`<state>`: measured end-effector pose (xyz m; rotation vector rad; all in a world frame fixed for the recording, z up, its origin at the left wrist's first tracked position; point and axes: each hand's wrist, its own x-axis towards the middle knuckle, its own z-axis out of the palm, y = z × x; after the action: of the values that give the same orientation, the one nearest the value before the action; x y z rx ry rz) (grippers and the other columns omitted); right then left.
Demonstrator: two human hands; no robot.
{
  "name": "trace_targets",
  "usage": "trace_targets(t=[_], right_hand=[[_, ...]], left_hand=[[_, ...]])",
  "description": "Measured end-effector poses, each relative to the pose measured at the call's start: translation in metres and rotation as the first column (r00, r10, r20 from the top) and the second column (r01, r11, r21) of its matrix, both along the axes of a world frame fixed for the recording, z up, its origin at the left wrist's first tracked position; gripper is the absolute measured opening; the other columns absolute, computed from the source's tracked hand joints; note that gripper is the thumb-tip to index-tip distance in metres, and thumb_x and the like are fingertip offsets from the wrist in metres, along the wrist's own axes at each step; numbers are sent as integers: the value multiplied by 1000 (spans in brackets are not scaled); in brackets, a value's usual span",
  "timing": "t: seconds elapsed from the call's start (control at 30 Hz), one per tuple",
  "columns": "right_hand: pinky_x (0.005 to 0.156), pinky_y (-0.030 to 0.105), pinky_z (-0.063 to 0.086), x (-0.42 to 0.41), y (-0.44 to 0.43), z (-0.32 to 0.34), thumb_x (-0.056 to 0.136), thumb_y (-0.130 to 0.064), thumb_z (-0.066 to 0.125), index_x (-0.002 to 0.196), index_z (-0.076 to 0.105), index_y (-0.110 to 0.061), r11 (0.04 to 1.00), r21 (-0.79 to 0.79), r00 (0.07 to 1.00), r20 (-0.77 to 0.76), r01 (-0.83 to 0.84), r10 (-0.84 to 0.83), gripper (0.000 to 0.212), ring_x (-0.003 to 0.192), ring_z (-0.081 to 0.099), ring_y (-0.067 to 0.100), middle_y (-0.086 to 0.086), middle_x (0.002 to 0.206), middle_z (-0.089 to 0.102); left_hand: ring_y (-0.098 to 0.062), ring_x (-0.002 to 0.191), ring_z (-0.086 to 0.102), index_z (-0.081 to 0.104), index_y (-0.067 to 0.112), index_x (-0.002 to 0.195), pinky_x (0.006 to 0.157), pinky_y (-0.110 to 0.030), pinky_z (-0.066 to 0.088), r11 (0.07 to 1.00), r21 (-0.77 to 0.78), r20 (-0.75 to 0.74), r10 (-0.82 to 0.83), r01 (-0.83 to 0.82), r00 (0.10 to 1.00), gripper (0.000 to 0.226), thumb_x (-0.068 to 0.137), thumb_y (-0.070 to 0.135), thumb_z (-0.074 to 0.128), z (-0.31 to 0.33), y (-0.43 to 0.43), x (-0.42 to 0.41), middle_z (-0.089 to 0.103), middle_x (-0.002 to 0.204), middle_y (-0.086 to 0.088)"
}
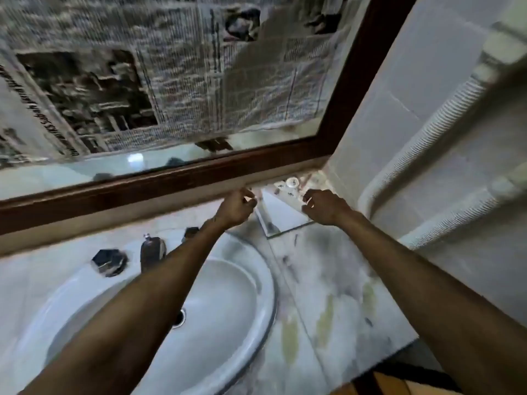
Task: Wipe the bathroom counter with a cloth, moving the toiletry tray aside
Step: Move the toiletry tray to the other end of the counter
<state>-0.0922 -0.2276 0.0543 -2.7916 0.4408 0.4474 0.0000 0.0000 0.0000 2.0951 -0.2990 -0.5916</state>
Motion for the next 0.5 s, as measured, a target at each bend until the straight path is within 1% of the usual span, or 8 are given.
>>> trace_targets(t=[0.07, 0.1, 0.17, 0.23, 0.27, 0.33, 0.43, 0.5], right_hand=[[98, 37, 43, 0, -10, -12, 96, -37, 54, 128, 56, -21, 1000, 20, 999, -42, 24, -23, 36, 125, 53, 29, 4, 132, 61], [99, 37, 44, -1, -17, -23, 96, -38, 54, 127, 56, -20, 999, 35, 998, -59, 38, -36, 36, 125, 54, 29, 5, 130, 63], [98, 37, 46, -2, -30, -42, 95, -38, 56, 127, 55, -18, 997, 59, 996, -77, 55, -51, 38, 122, 56, 30, 8, 126, 65], [97, 36, 44, 3, -44, -59, 95, -35, 58, 133, 51, -13, 994, 85, 995, -82, 63, -56, 44, 124, 55, 32, 12, 129, 63], [99, 36, 43, 6, -49, -66, 95, -33, 58, 136, 49, -11, 992, 99, 995, -72, 74, -67, 48, 126, 54, 32, 14, 133, 60], [105, 37, 39, 13, -59, -80, 95, -28, 60, 141, 44, -6, 983, 146, 993, -35, 114, -110, 54, 130, 50, 33, 18, 139, 54], [110, 42, 36, 25, -79, -96, 93, -25, 62, 145, 38, -3, 974, 184, 989, 31, 134, -142, 61, 133, 46, 38, 21, 143, 48], [113, 43, 32, 35, -92, -105, 93, -26, 62, 147, 34, 0, 974, 180, 988, 43, 138, -147, 66, 136, 42, 39, 22, 146, 44]], left_hand=[[-25, 66, 63, 51, 14, 134, 52, -28, 50, 994, 29, -171, 110, -107, 979, 41, 97, 31, 60, -18, -12, 5, 69, 101, -15], [-28, 72, 66, 45, 14, 140, 56, -31, 55, 988, 45, -230, 153, -147, 961, 50, 96, 32, 61, -28, -17, 6, 68, 109, -17], [-35, 97, 68, 34, 12, 149, 76, -40, 60, 977, 82, -256, 211, -196, 943, 68, 94, 39, 64, -49, -27, 10, 62, 129, -20], [-38, 121, 59, 31, 9, 152, 97, -40, 53, 966, 133, -229, 248, -222, 941, 77, 93, 42, 65, -60, -37, 12, 55, 141, -20], [-37, 127, 54, 32, 7, 152, 100, -37, 47, 960, 156, -206, 264, -234, 942, 75, 93, 41, 65, -63, -41, 12, 54, 142, -20], [-36, 129, 52, 37, 4, 149, 100, -34, 43, 946, 171, -182, 303, -274, 935, 72, 92, 36, 67, -68, -50, 10, 57, 139, -20], [-35, 125, 57, 41, 3, 146, 101, -34, 43, 946, 187, -150, 295, -266, 944, 73, 87, 32, 72, -77, -59, 9, 67, 124, -20], [-34, 119, 60, 44, 5, 145, 98, -35, 46, 937, 213, -129, 308, -277, 943, 72, 84, 26, 75, -81, -60, 9, 70, 118, -18]])
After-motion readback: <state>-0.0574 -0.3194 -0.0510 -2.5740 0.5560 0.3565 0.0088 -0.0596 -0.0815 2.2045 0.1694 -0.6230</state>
